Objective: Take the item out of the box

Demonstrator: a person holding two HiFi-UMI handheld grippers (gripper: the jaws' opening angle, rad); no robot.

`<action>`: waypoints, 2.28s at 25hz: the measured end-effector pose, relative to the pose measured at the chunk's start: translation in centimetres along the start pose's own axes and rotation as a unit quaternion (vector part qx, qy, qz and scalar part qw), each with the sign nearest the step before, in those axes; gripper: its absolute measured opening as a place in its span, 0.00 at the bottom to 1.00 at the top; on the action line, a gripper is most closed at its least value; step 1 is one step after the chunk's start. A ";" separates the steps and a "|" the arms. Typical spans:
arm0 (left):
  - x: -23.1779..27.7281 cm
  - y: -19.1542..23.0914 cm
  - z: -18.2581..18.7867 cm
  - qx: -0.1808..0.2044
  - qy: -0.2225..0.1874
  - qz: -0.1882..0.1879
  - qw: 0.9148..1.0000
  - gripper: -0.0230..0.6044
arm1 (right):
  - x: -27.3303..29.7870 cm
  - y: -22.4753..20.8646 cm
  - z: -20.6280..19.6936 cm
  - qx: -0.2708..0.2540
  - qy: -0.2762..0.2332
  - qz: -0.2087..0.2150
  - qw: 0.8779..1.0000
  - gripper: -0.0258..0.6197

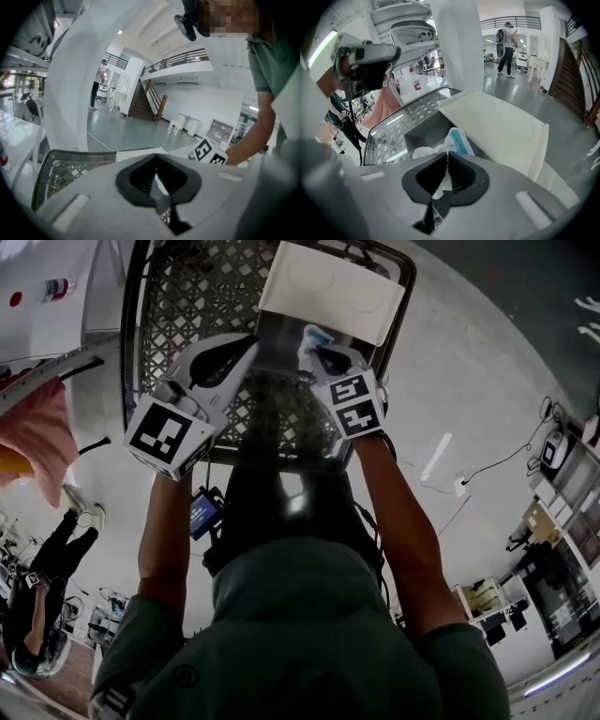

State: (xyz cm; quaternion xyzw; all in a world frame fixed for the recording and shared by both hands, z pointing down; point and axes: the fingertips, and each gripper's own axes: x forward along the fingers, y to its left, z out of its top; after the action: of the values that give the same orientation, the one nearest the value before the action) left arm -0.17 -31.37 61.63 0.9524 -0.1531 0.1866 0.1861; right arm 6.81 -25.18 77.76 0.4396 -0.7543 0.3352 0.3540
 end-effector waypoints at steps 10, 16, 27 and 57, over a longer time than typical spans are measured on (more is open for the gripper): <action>-3.1 -2.2 3.5 0.033 -0.012 0.001 0.999 0.04 | -6.3 1.0 4.1 0.013 -0.059 -0.001 0.998 0.06; -5.4 -4.0 5.6 0.040 -0.023 0.005 0.999 0.04 | -11.0 2.2 6.5 0.008 -0.094 -0.005 0.996 0.06; -9.0 -9.1 10.3 0.072 -0.050 0.010 0.996 0.04 | -21.1 4.5 9.8 -0.002 -0.177 -0.014 0.984 0.06; -15.7 -21.1 20.0 0.148 -0.121 0.044 0.981 0.04 | -45.1 9.7 13.7 -0.059 -0.354 0.005 0.933 0.06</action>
State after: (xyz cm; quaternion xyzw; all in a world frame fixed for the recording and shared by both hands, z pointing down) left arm -0.50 -17.51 31.63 0.9772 -0.1874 0.0983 0.0148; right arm 11.20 -13.44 31.26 0.5041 -0.8515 0.1147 0.0874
